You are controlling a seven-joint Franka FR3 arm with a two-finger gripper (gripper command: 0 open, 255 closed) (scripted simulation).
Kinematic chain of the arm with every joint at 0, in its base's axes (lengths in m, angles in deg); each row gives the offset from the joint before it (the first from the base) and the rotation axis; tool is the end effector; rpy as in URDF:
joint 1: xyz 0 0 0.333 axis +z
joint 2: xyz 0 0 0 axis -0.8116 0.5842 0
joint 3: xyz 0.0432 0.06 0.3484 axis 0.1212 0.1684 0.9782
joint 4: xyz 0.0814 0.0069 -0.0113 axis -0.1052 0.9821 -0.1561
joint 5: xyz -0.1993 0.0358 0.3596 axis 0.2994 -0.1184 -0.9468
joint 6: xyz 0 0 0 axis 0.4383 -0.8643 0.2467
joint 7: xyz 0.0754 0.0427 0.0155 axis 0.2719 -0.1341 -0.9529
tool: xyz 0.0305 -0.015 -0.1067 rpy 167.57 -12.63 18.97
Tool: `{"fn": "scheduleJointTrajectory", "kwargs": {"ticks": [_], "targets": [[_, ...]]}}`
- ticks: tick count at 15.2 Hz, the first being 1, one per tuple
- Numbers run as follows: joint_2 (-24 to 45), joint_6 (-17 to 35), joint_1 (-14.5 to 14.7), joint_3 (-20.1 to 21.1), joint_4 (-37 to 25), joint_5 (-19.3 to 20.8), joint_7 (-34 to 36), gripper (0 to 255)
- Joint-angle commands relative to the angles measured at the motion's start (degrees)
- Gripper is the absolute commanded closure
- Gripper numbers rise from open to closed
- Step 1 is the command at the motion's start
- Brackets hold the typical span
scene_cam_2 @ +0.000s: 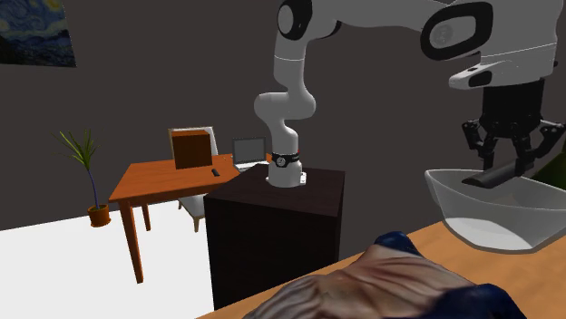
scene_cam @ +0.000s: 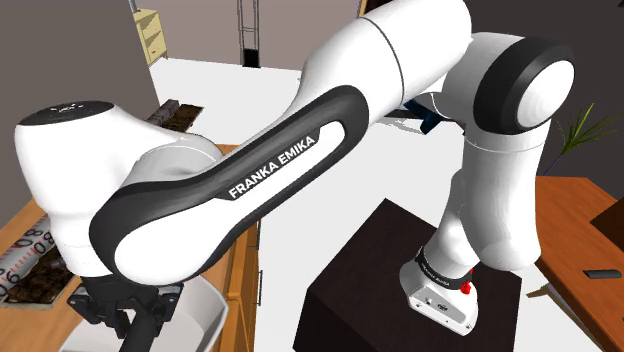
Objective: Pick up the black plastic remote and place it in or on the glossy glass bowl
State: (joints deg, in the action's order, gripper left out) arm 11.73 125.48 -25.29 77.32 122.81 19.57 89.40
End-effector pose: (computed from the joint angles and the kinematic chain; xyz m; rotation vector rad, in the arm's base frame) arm 0.4040 0.5645 0.4029 -2.7741 1.1700 0.2939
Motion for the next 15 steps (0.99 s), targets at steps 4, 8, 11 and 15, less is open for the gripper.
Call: {"fn": "scheduleJointTrajectory", "kwargs": {"ticks": [4, 8, 11, 15], "targets": [[1.5, 3.1, 0.2, -0.4, 1.7, 0.5, -0.2, 255], [1.5, 3.1, 0.2, -0.4, 1.7, 0.5, -0.2, 255], [1.5, 3.1, 0.2, -0.4, 1.7, 0.5, -0.2, 255], [1.5, 3.1, 0.2, -0.4, 1.7, 0.6, -0.2, 0]]}}
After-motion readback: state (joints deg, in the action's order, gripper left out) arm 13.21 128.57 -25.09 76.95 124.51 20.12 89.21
